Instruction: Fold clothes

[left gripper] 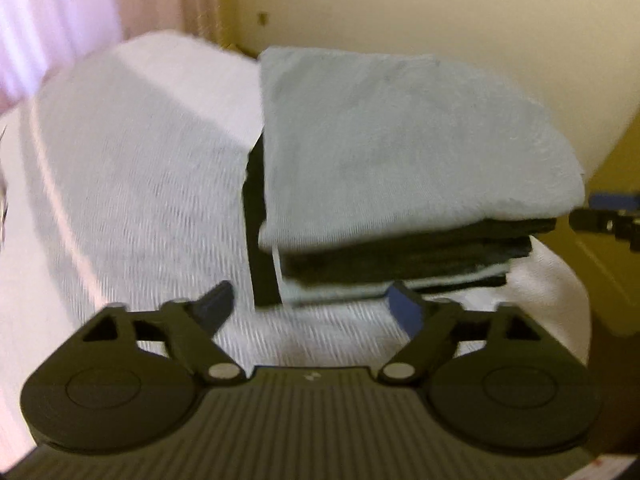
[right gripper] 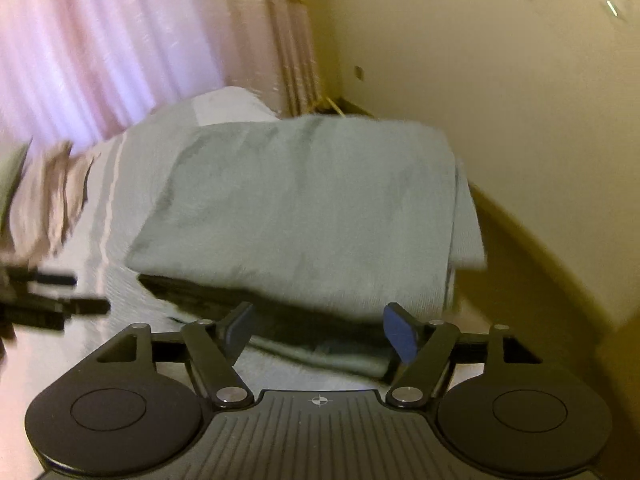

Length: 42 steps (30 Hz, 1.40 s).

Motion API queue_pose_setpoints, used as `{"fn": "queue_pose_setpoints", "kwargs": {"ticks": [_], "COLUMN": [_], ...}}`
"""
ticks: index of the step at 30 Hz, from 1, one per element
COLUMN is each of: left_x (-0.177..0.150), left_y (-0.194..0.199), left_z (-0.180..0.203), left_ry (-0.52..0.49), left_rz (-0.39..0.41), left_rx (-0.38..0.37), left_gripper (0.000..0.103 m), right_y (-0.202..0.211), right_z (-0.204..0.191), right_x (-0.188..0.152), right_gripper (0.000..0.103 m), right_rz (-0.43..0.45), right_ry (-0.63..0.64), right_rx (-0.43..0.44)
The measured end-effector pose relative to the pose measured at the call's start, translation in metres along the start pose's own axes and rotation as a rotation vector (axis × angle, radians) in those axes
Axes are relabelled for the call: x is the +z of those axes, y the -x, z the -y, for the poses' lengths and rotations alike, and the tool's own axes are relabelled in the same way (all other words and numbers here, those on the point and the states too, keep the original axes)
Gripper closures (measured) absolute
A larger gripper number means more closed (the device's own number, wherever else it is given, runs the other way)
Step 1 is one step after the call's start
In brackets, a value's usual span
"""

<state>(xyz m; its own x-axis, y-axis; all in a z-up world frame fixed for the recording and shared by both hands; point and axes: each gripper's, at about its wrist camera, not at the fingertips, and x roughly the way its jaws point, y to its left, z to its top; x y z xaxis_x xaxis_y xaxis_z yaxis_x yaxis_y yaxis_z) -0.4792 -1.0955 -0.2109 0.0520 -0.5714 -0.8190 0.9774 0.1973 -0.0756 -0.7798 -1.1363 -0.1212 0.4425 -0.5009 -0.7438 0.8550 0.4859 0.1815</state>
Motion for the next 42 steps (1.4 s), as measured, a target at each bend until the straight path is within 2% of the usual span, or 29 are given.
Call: {"fn": "queue_pose_setpoints", "kwargs": {"ticks": [4,9,14,19,24,29,35,42], "left_x": [-0.018,-0.028,-0.033,-0.047,-0.069,-0.093,-0.111,-0.109], "left_y": [0.018,0.045,0.071,0.106,0.153,0.18,0.207,0.214], "left_z": [0.0,-0.002,0.005,0.007,0.009,0.009,0.017,0.028], "left_ry": [0.115,0.21,0.172,0.167,0.129,0.096,0.097,0.127], "left_rz": [-0.023,-0.014,0.026,0.035,0.047,0.042,0.052,0.064], "left_rx": [0.033,0.077,0.094,0.049,0.032,0.03,0.026,0.052], "left_gripper": [0.001,0.001,0.001,0.001,0.001,0.001,0.001,0.001], "right_y": [0.013,0.032,0.064,0.108,0.149,0.179,0.197,0.199], "right_z": [-0.004,-0.017,-0.036,-0.062,-0.095,-0.119,-0.131,-0.124], "right_x": [-0.009,-0.013,-0.029,-0.053,-0.078,-0.099,-0.107,-0.102], "right_gripper": [0.032,0.029,0.023,0.013,0.01,0.01,0.01,0.01], "right_rz": [-0.028,-0.024,0.017,0.061,0.1,0.112,0.114,0.099], "right_ry": [-0.105,-0.115,-0.129,-0.16,-0.166,-0.178,-0.167,-0.14], "right_rx": [-0.004,-0.026,-0.079,-0.143,-0.163,-0.172,-0.174,-0.157]}}
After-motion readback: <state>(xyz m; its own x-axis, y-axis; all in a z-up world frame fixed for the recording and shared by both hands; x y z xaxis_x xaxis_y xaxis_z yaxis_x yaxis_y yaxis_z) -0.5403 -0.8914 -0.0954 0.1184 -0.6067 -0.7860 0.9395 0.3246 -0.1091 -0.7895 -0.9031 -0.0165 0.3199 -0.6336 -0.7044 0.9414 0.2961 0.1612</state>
